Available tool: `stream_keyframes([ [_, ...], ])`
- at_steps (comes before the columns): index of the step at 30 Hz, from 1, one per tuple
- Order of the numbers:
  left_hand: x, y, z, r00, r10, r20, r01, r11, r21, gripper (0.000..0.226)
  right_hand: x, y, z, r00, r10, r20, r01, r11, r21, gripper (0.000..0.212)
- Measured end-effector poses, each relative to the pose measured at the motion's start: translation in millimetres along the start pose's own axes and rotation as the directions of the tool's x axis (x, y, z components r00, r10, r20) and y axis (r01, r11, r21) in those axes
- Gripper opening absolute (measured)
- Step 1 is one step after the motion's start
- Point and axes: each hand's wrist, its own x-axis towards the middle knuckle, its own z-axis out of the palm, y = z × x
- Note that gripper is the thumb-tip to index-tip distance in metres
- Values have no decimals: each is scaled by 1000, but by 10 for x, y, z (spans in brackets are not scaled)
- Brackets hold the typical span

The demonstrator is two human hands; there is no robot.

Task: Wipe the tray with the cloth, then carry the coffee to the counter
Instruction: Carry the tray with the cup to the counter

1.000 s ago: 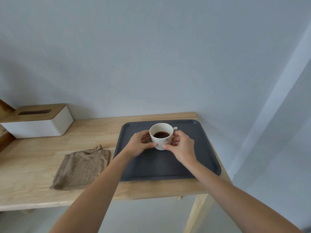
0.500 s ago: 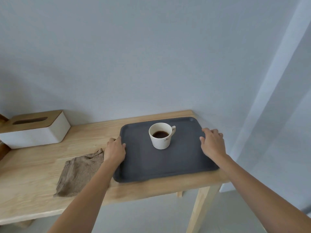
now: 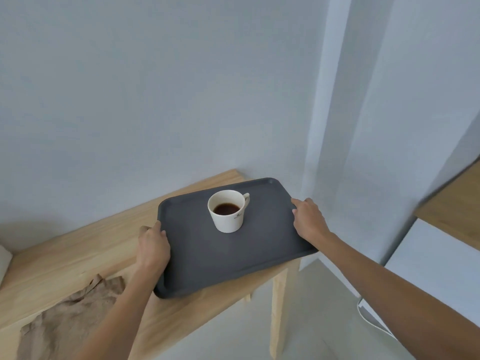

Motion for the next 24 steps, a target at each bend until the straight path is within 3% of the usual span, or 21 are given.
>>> stream_keyframes([
  [6,42,852,362,971,233,47,-230,972,-56,29,-201,758,-563,978,159,-139,-156,987,27,28],
  [13,-123,2208,1215,848,520,98,-510,853,-114,14,-603,1989,-1424,903,345,-257,-334,939,88,19],
  [24,-1457,4787,2574,639,746,188,-655,656,-374,20,-1390,4283,-2807,680,614,-400,-613,776,147,36],
])
